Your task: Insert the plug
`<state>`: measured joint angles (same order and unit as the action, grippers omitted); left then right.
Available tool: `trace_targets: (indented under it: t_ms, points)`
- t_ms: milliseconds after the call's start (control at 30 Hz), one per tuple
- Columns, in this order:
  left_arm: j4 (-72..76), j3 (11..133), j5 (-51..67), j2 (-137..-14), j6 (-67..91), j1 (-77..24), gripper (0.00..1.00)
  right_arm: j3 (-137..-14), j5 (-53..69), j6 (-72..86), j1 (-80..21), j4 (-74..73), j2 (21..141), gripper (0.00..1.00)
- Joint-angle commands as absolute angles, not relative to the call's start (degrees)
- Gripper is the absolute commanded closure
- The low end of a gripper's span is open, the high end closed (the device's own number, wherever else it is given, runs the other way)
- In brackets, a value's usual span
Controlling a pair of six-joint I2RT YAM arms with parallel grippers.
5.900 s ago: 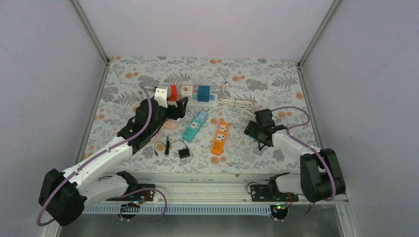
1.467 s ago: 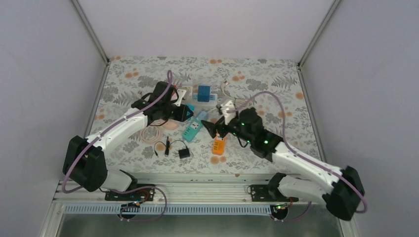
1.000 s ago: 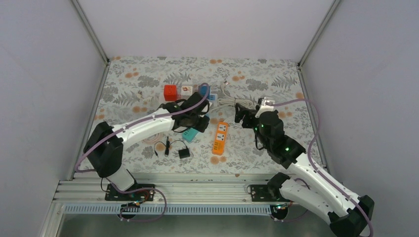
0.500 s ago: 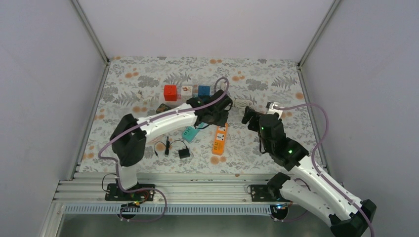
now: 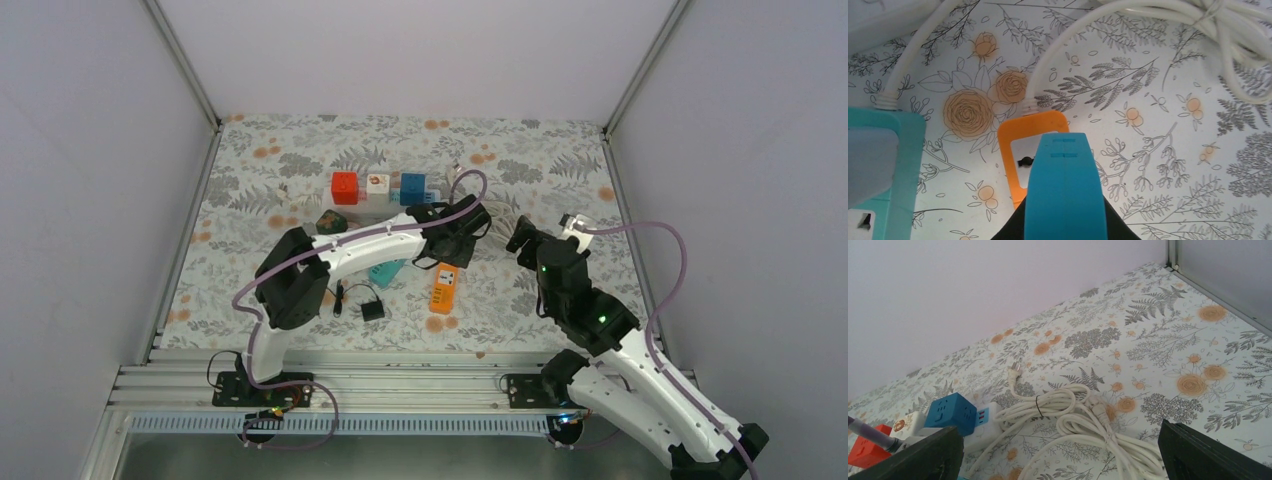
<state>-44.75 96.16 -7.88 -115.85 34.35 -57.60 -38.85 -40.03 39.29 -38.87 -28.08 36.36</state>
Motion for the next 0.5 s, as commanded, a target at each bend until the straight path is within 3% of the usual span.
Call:
trace_targets:
  t_ms: [0, 467]
  points:
    - [-45.7, 98.2, -9.8, -117.4, 35.6, -57.8, 0.98, -38.4, -43.3, 41.0, -38.4, -28.1, 36.0, 0.00]
    - [-47.4, 102.4, -10.8, -122.8, 34.2, -57.4, 0.98, -37.7, -43.7, 41.4, -38.4, -28.0, 34.7, 0.00]
